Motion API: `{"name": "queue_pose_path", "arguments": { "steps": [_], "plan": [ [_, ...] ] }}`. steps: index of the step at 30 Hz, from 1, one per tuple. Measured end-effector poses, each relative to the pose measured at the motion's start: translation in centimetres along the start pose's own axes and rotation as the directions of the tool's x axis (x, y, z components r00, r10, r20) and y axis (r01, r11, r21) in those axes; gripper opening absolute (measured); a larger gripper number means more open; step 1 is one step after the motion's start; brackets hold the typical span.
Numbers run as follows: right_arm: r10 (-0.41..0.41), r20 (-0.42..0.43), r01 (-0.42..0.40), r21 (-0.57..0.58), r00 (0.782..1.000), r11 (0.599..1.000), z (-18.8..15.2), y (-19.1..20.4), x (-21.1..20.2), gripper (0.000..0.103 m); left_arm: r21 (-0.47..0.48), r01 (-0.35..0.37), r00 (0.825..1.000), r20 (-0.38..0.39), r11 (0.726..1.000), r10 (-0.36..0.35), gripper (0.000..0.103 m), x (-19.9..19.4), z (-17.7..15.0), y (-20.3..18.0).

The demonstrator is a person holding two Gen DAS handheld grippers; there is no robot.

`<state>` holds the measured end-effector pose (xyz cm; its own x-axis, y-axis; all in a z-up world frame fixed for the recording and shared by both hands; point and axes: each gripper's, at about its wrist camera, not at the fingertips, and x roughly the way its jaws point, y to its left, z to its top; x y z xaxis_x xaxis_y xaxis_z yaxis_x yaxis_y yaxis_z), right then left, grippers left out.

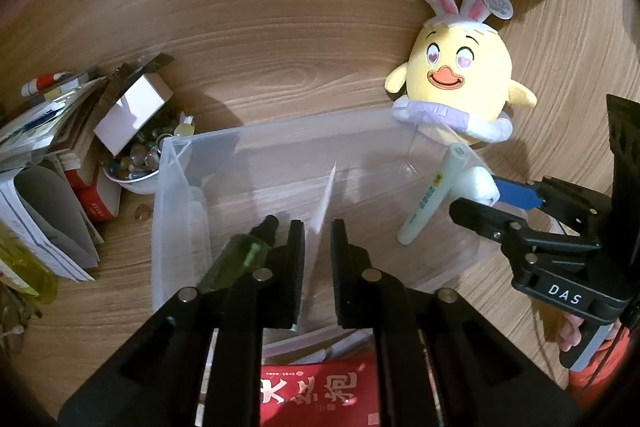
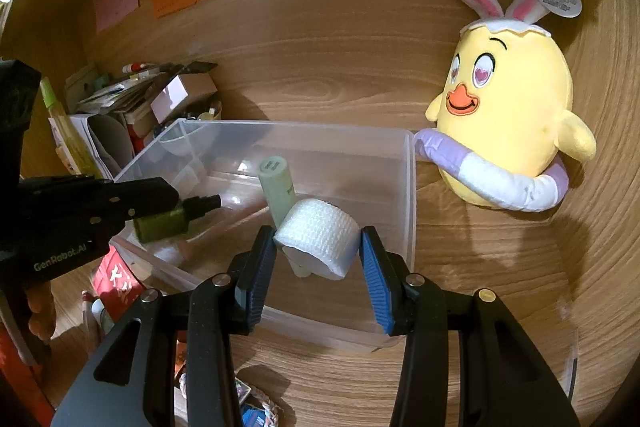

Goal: Organize objects
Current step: 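Drop the pink tube into the box with the left gripper while the right gripper places the white tape inside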

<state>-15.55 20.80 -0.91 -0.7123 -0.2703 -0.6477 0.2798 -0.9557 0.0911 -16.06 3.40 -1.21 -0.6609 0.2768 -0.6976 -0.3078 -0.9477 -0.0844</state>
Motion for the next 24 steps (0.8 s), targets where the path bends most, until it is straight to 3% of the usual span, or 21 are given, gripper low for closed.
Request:
{"name": "queue_pose_path", "arguments": {
  "steps": [7,13,18,21,24],
  "plan": [
    [-0.012,0.014,0.012,-0.02,1.0,1.0,0.0,0.6,-0.6,0.052,-0.003,0.008,1.0,-0.002,1.0,-0.008,0.014,-1.0,-0.2,-0.2],
    [-0.019,0.029,0.02,-0.029,0.999,0.999,0.0,1.2,-1.5,0.063,0.004,-0.001,1.0,0.031,1.0,0.001,0.036,-3.0,-0.9,-0.8],
    [-0.017,0.025,0.018,-0.024,1.0,1.0,-0.2,1.6,-2.2,0.067,0.006,-0.018,0.997,0.07,1.0,0.018,0.065,-5.0,-1.5,-0.8],
    [-0.016,0.039,0.016,-0.011,0.999,1.0,-0.7,1.8,-3.0,0.077,0.011,-0.042,0.995,0.087,0.999,0.04,0.075,-6.1,-2.0,-0.9],
    [-0.009,0.043,0.009,-0.004,0.999,1.0,-1.1,2.0,-3.9,0.077,0.012,-0.054,0.994,0.094,0.998,0.052,0.083,-7.0,-2.7,-0.8]
  ]
}}
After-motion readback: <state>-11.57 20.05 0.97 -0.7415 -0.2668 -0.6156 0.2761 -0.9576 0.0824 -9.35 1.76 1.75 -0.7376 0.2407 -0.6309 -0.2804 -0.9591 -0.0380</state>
